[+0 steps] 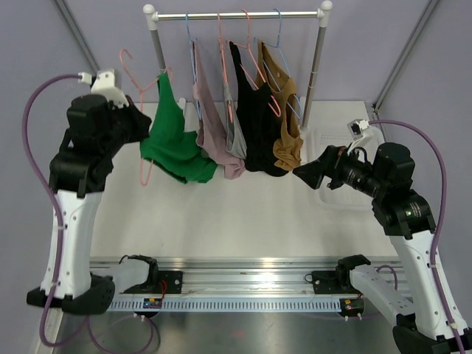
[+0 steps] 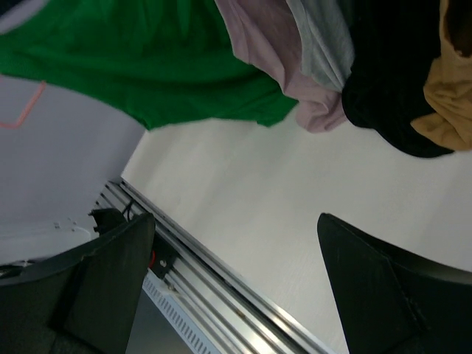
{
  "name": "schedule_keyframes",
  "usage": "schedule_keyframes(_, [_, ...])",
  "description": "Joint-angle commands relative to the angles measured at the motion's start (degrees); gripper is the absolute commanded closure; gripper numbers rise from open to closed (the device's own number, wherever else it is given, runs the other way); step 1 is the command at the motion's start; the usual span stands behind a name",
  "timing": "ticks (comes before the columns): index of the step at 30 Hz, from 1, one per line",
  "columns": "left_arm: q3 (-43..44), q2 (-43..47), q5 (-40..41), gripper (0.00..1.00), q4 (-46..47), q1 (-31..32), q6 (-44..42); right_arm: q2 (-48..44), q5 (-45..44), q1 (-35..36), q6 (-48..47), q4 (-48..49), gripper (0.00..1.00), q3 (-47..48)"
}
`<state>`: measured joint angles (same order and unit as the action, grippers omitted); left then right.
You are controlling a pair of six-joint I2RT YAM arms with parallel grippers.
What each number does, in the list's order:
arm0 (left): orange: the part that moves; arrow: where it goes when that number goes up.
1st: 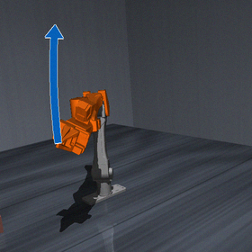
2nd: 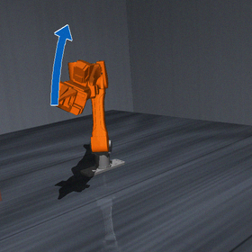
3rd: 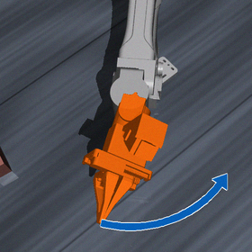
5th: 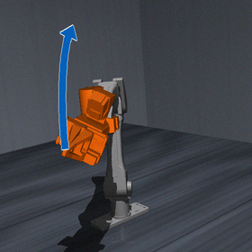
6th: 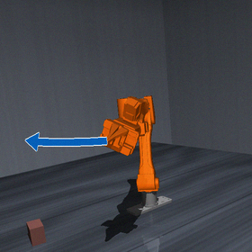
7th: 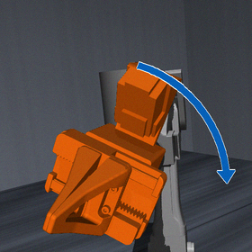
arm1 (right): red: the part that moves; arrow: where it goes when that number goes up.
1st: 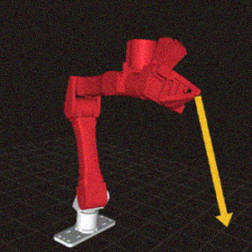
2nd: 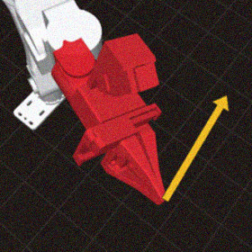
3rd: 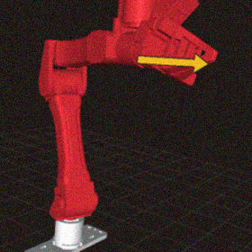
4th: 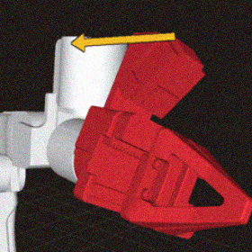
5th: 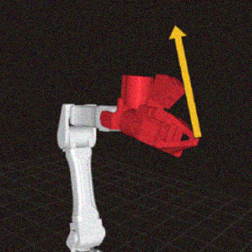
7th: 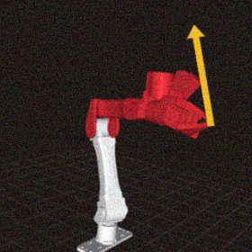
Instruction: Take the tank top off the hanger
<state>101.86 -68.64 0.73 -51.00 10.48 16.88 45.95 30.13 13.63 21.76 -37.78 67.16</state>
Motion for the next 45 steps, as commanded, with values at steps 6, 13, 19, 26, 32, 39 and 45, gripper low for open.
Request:
schedule_keyframes(6, [-28.6,25.7,-3.7,1.0,-5.7,1.1,3.6,2.3,16.3,1.0,13.6,26.9,0.0,-10.5])
schedule_keyframes(13, [-46.2,38.0,-28.8,1.0,-8.5,1.2,1.0,10.2,-0.3,17.1,13.7,34.8,0.02,-15.7])
schedule_keyframes(19, [-50.4,41.8,-38.2,1.0,-6.3,1.2,3.0,17.0,-14.5,28.1,16.9,51.3,0.1,-22.6])
schedule_keyframes(26, [-54.6,41.2,-43.2,1.0,-0.6,1.2,5.8,27.3,-23.0,36.2,12.4,55.2,0.14,-19.3])
schedule_keyframes(32, [-54.7,39.8,-44.0,1.0,3.3,1.2,7.5,33.8,-32.3,39.6,10.4,51.8,0.2,-14.2])
schedule_keyframes(39, [-53.8,38.7,-42.3,1.0,4.2,1.2,7.6,39.0,-34.7,41.7,9.0,50.2,0.38,-11.3])
schedule_keyframes(45, [-53.3,38.8,-41.7,1.0,3.7,1.2,7.1,40.1,-37.1,41.6,8.2,49.8,0.54,-12.1])
